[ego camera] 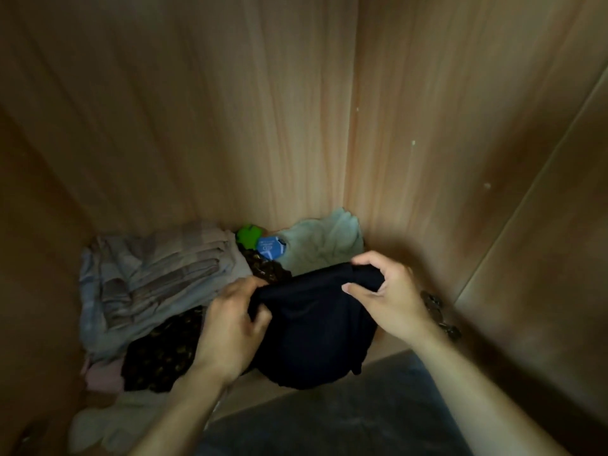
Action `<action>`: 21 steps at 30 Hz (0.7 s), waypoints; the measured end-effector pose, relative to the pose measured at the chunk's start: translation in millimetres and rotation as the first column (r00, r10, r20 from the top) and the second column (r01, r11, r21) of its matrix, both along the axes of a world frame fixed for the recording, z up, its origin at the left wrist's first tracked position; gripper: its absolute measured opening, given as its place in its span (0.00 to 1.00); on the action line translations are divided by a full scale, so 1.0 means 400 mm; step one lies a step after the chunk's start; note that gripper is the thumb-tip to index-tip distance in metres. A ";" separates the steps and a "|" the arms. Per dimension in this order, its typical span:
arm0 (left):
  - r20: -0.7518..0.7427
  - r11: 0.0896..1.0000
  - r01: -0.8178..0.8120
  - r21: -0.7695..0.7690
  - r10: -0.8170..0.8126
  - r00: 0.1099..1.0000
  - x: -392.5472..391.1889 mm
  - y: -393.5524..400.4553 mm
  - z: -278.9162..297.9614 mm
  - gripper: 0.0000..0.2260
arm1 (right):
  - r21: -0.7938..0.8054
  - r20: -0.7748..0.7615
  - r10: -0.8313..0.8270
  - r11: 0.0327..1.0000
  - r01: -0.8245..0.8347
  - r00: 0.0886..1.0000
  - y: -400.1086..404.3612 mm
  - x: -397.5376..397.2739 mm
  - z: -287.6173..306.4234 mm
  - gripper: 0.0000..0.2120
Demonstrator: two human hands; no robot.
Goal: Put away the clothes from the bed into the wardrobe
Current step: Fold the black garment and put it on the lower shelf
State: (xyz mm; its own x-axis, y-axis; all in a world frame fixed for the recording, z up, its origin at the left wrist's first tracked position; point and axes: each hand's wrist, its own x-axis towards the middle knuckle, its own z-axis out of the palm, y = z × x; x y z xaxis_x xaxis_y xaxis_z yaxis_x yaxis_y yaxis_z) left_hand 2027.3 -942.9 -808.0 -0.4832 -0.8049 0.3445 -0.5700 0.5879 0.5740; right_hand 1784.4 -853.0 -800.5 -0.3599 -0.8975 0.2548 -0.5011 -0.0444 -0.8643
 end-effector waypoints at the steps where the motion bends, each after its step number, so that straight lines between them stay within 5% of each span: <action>1: 0.007 1.000 -0.004 0.019 0.004 1.000 -0.001 0.009 -0.004 0.14 | 0.025 0.006 0.004 1.000 -0.004 1.000 0.005 -0.002 -0.003 0.11; 15: 0.017 0.981 0.090 0.174 -0.094 0.995 -0.050 -0.004 -0.095 0.10 | 0.155 0.037 0.043 0.987 -0.048 0.998 -0.015 -0.105 -0.113 0.16; 18: 0.044 0.985 0.018 0.174 -0.026 0.999 -0.103 -0.106 -0.101 0.10 | 0.135 -0.027 0.027 0.991 -0.023 0.999 -0.123 -0.147 -0.133 0.17; 21: 0.155 0.987 -0.148 0.059 0.137 0.978 -0.165 -0.219 -0.124 0.14 | 0.140 -0.253 -0.066 0.985 0.104 0.965 -0.248 -0.178 -0.164 0.23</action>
State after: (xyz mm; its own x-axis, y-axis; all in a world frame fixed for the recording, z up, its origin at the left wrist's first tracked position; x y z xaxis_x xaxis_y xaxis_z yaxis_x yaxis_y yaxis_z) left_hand 1961.3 -1030.4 -857.6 -0.4038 -0.8886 0.2176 -0.7276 0.4561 0.5124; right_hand 1713.1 -952.0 -866.1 -0.3792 -0.9013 0.2095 -0.6959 0.1285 -0.7066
